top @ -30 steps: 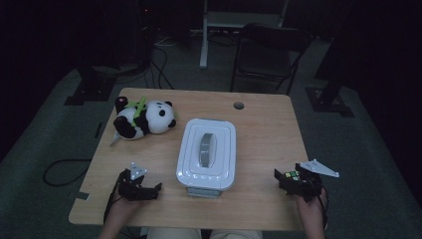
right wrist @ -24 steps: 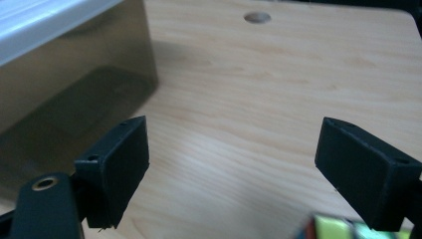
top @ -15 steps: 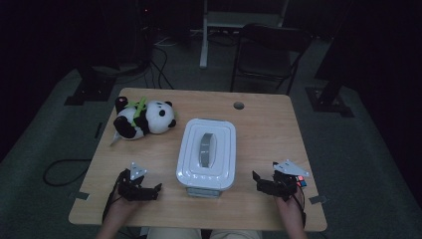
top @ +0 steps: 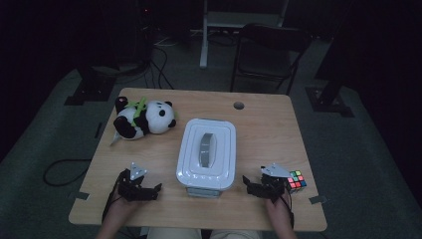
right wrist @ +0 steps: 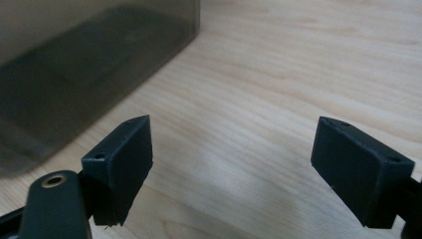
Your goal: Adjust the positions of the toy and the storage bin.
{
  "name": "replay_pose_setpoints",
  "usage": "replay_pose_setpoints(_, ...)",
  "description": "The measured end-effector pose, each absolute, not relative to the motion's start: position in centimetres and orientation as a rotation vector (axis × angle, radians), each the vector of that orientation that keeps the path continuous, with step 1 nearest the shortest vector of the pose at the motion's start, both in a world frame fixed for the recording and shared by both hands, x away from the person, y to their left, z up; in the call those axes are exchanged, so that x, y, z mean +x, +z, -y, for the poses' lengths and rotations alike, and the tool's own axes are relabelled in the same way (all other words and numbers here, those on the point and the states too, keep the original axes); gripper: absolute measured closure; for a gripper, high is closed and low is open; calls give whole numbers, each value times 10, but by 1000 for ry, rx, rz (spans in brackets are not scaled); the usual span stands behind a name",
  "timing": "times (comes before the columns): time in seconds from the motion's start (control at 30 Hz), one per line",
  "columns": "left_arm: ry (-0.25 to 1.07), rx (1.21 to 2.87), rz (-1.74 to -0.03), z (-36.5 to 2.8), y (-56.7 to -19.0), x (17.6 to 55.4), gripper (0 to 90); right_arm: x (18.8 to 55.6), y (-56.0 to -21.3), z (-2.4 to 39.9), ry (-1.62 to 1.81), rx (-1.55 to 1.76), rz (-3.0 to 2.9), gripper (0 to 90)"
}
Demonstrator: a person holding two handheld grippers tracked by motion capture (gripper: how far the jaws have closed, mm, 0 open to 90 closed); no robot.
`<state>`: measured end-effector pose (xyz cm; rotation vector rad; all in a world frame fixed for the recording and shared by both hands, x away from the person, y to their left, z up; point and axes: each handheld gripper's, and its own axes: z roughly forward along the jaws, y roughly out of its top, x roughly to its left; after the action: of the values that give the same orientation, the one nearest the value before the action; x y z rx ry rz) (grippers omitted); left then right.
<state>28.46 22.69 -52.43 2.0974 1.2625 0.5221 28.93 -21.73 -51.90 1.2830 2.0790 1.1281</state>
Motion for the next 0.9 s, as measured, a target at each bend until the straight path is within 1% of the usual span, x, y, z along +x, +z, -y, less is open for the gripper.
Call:
replay_pose_setpoints(0.2, 522, 2097, -1262, -227, -524, 285, 31, 291, -524, 210, 1021, 1247, -2122, 164)
replay_pose_setpoints(0.37, 523, 2097, -1262, -227, -524, 285, 31, 297, -527, 209, 928, 1289, -2171, 160)
replay_pose_setpoints(0.6, 516, 2105, -1247, -228, -524, 285, 31, 300, -528, 212, 949, 1321, -2201, 132)
replay_pose_setpoints(0.9, 471, 2106, -1191, -235, -522, 287, 31, 300, -528, 212, 948, 1322, -2201, 132)
